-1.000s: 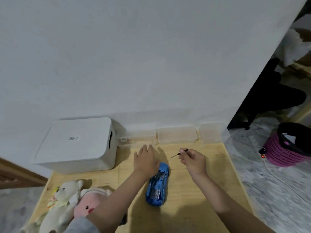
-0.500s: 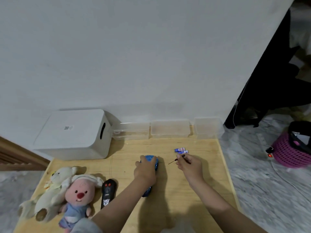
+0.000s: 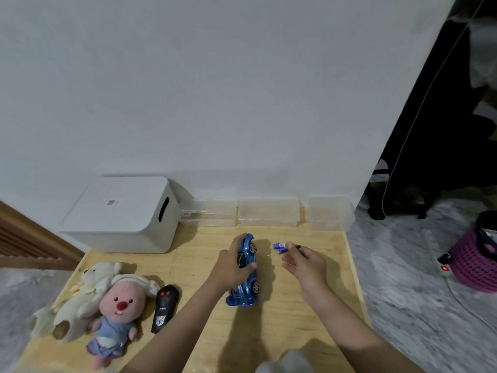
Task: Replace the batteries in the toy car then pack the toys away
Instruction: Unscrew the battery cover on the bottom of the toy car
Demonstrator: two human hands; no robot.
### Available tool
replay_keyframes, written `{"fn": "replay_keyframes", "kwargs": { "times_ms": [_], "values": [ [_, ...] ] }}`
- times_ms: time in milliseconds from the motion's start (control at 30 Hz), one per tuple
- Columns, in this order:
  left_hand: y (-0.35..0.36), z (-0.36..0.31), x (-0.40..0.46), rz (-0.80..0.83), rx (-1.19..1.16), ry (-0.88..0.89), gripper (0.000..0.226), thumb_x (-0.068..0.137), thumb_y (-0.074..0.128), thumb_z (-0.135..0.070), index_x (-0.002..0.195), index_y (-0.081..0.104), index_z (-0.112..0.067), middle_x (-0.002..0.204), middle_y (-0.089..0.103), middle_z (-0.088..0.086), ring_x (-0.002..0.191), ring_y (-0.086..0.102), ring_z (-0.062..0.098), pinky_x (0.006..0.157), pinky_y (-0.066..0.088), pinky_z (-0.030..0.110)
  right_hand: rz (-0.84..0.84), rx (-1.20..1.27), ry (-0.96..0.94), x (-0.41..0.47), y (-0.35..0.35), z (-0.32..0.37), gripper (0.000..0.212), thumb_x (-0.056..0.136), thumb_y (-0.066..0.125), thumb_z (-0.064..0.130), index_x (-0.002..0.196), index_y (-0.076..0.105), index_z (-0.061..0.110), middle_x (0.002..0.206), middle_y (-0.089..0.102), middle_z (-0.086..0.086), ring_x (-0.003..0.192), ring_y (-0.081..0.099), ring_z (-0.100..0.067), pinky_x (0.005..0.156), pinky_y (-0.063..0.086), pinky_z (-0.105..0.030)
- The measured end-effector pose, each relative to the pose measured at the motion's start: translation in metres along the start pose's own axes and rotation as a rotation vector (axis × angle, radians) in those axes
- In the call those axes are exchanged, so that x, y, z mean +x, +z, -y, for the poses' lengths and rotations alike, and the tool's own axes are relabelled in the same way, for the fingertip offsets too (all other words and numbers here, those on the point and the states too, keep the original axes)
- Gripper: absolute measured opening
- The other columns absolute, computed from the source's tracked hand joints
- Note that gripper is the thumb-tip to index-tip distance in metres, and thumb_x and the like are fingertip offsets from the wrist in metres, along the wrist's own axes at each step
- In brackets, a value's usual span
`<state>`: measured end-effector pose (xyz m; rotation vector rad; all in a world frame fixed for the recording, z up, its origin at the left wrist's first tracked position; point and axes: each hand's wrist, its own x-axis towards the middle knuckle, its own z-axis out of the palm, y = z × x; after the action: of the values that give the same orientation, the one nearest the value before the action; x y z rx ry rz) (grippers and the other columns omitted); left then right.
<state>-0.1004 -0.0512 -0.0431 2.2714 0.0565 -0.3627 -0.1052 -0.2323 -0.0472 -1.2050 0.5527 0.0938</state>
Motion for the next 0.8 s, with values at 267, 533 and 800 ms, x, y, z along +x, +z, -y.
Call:
{"fn": "replay_keyframes", "kwargs": {
  "times_ms": [267,533,800],
  "values": [
    [0.007,-0.048,-0.004,0.034,-0.649,0.043,0.064,0.093,0.058,-0.015,0.127,0.033,-0.062,0.132,0.044,0.005,0.116,0.055,0.032,0.074,0.058,0.035,0.044,0.477,0.462,0.004,0.004,0.015,0.025,0.09,0.058,0.035,0.079,0.062,0.013,0.06,0.067,0.003,0.074,0.058,-0.016,0.075,0.047,-0.037],
    [0.006,-0.058,0.002,-0.024,-0.776,0.004,0.061,0.093,0.053,-0.003,0.134,0.031,-0.043,0.11,0.056,0.014,0.098,0.061,0.028,0.088,0.053,0.048,0.013,0.491,0.408,0.007,0.005,0.031,0.021,0.092,0.057,0.03,0.079,0.06,0.014,0.066,0.062,0.004,0.062,0.054,-0.011,0.058,0.047,-0.029],
    [0.013,-0.064,0.003,-0.191,-0.566,0.1,0.066,0.093,0.055,-0.009,0.141,0.015,-0.031,0.126,0.056,0.005,0.106,0.063,0.011,0.092,0.052,0.03,-0.014,0.483,0.276,0.005,0.015,0.045,0.019,0.091,0.059,0.026,0.077,0.063,0.014,0.066,0.064,0.002,0.059,0.06,-0.008,0.07,0.046,-0.028]
  ]
}}
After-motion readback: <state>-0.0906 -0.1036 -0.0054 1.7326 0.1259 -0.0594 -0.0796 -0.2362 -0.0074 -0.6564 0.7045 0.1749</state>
